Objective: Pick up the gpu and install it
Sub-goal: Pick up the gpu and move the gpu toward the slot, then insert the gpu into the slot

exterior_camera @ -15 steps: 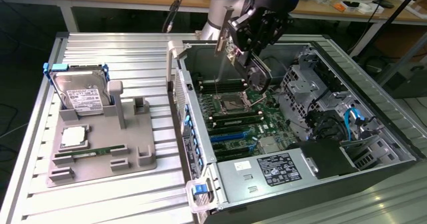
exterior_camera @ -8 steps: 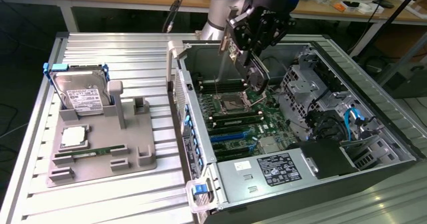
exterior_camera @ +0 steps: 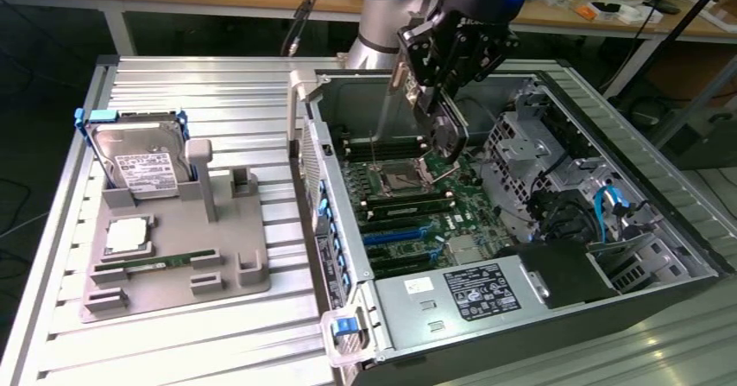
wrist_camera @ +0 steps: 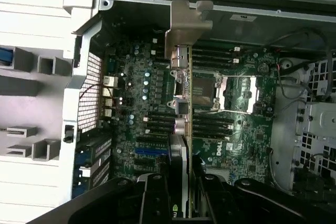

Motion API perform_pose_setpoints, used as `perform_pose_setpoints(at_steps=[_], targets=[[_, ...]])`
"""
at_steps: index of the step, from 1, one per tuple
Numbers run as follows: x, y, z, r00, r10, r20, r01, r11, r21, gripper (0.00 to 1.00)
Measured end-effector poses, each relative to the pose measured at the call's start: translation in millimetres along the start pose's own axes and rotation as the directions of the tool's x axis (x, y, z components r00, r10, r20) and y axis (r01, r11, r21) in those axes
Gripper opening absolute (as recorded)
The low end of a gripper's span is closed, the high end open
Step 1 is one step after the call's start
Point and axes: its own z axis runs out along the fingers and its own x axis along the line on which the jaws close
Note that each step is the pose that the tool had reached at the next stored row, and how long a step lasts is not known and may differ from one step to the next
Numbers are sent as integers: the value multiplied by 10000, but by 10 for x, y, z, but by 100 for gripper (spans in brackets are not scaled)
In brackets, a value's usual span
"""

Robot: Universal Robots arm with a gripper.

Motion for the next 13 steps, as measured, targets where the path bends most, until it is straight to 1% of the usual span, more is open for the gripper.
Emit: perform_pose_setpoints(at_steps=[1, 13], targets=[[-31, -3, 2, 9999, 106, 5, -106, 9999, 2, 27], [-31, -3, 3, 9999, 164, 9, -164, 9999, 2, 27]])
